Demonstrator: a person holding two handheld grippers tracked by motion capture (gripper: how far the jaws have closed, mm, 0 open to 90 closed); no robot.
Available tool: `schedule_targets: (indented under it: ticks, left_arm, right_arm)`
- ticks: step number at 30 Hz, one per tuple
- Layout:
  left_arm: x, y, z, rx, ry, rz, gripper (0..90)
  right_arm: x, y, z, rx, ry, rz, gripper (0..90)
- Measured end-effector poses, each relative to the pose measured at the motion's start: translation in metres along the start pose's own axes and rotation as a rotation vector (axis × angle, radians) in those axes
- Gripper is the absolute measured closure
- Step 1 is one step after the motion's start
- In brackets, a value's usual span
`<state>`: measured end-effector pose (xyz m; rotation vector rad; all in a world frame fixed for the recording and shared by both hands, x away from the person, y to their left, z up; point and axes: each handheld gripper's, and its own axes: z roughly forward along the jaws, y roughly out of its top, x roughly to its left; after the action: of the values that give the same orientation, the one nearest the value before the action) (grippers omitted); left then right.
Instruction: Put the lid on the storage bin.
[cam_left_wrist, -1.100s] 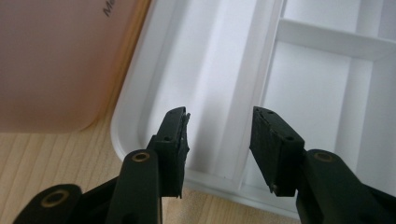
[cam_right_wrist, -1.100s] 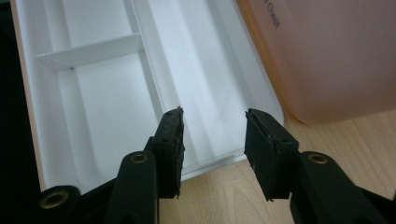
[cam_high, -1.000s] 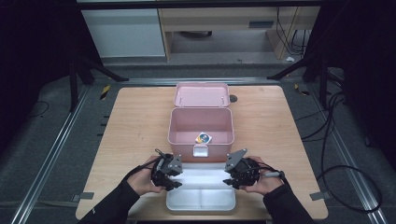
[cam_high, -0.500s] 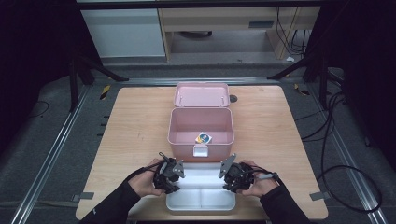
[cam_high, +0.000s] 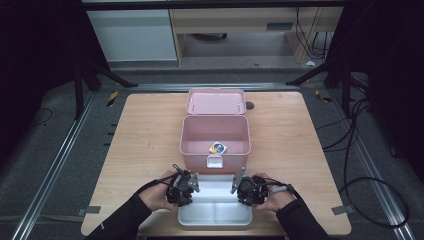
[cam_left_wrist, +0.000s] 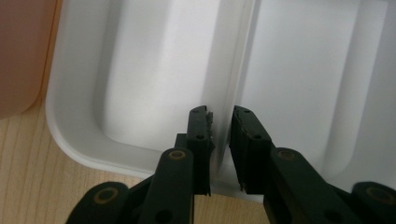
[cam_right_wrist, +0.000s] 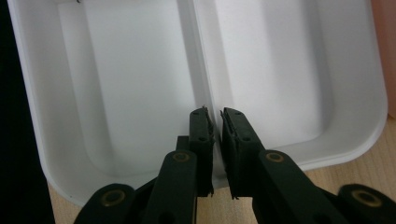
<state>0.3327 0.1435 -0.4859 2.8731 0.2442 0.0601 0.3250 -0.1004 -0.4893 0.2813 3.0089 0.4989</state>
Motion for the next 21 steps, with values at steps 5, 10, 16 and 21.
schedule_targets:
  ticks: [5, 10, 16, 21]
  left_arm:
    - [0.0, 0.002, 0.0, 0.027, -0.008, 0.011, 83.8]
    - [0.0, 0.006, 0.0, 0.061, -0.007, 0.039, 85.0]
    - [0.003, 0.007, 0.0, 0.07, -0.031, 0.027, 85.7]
    - [0.003, 0.007, -0.001, 0.066, -0.059, 0.049, 86.6]
  right_arm:
    - [-0.001, 0.002, 0.002, 0.018, 0.004, -0.005, 84.6]
    - [-0.003, 0.006, 0.003, 0.052, 0.016, -0.019, 85.2]
    - [-0.006, 0.011, 0.005, 0.097, 0.042, -0.022, 86.1]
    - [-0.007, 0.01, 0.004, 0.086, 0.057, -0.021, 86.3]
